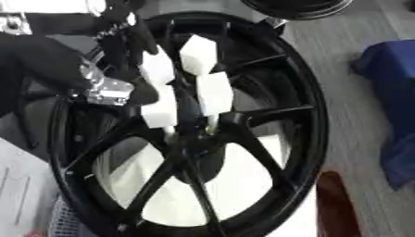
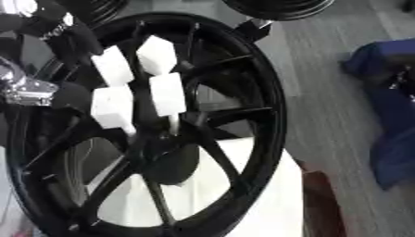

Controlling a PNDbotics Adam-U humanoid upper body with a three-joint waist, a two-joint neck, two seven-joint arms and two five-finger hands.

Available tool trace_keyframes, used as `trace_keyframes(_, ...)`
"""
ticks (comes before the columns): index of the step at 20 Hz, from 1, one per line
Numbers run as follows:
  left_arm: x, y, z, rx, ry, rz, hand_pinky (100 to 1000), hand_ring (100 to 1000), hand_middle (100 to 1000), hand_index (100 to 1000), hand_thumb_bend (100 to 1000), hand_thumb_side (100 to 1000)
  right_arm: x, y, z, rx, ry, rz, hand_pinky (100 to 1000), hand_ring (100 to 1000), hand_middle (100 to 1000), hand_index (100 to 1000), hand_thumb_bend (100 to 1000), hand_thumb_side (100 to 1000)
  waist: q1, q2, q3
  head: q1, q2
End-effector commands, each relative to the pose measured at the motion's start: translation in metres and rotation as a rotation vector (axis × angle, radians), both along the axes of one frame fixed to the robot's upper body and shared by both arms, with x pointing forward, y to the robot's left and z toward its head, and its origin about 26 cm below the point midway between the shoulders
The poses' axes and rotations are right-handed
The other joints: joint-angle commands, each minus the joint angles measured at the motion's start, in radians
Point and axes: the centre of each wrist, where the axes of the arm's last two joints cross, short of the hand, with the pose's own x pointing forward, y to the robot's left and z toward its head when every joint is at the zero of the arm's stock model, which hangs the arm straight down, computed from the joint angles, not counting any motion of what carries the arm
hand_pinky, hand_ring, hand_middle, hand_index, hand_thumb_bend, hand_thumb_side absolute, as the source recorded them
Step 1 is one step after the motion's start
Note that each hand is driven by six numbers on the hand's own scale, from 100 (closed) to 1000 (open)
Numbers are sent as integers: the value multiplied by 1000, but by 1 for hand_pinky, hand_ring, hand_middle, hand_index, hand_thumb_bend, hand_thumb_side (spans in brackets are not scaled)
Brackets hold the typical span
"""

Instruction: Pull the pin out of the wheel hub.

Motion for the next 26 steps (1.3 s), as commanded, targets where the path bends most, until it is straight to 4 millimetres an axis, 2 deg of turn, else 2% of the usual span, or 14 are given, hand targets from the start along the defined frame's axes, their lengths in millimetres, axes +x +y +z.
trace_keyframes(1, -4, -1, 6, 9, -4, -2, 707, 620, 620, 776, 478, 524, -1, -2, 8, -25, -20, -3, 819, 631, 586, 796, 100, 764, -7, -14, 0, 1, -7)
trace_keyframes(12, -5, -7, 6, 21, 30, -18, 700, 605, 610, 756, 455, 500, -1, -2, 6, -24, -16, -6, 820, 632, 587, 797, 100, 769, -8, -13, 1, 1, -5)
trace_keyframes(21, -4, -14, 1, 50, 92, -21, 712, 684, 699, 792, 456, 500, -1, -2, 6, -20, -17, -7, 820, 632, 587, 797, 100, 775, -9, -11, 2, 4, -3)
trace_keyframes(26, -4, -16, -1, 63, 113, -14, 714, 702, 713, 799, 457, 502, 0, -2, 5, -20, -17, -8, 820, 630, 587, 797, 100, 778, -9, -8, 1, 5, -1)
